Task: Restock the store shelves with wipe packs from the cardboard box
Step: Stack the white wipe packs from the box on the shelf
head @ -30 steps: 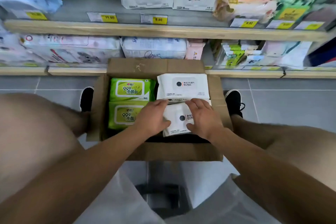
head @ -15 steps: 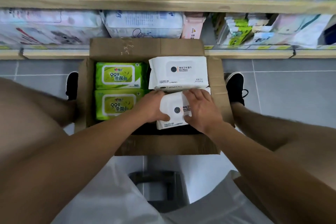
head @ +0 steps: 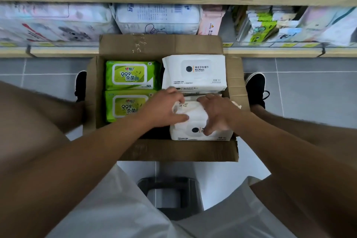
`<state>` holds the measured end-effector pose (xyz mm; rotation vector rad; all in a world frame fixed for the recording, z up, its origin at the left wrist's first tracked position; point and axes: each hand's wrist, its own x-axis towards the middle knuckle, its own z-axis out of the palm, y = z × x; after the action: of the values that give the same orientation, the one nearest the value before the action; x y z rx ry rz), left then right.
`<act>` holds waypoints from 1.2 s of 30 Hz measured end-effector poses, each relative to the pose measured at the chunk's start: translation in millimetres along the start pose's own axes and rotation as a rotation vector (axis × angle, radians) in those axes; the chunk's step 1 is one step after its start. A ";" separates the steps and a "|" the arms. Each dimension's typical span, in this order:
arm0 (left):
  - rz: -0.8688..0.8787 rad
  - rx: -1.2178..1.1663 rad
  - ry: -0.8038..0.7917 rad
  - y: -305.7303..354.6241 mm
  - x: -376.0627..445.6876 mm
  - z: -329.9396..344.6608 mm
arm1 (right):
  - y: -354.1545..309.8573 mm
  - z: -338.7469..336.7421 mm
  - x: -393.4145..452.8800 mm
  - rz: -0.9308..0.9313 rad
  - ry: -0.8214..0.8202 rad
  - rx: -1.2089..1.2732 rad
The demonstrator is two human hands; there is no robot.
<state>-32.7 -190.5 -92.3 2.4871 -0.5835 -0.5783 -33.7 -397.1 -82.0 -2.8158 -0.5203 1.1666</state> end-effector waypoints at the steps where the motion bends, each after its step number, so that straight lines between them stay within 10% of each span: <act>1: -0.033 -0.006 0.069 -2.9 7.3 -8.8 | -0.4 1.6 -3.3 -0.014 0.036 -0.010; 5: -0.123 0.067 0.243 -9.8 43.2 -32.0 | -2.2 12.4 -16.9 -0.080 0.249 -0.083; 13: -0.117 0.272 0.047 -15.6 113.1 -23.7 | 6.6 40.4 -19.0 -0.093 0.547 -0.120; 36: -0.268 0.120 -0.229 4.8 108.8 -21.4 | 12.5 54.4 -15.8 -0.130 0.518 -0.181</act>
<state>65.5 -241.0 -103.5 2.6528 -0.3790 -0.9662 -78.4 -418.4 -112.3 -3.0042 -0.7724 0.3525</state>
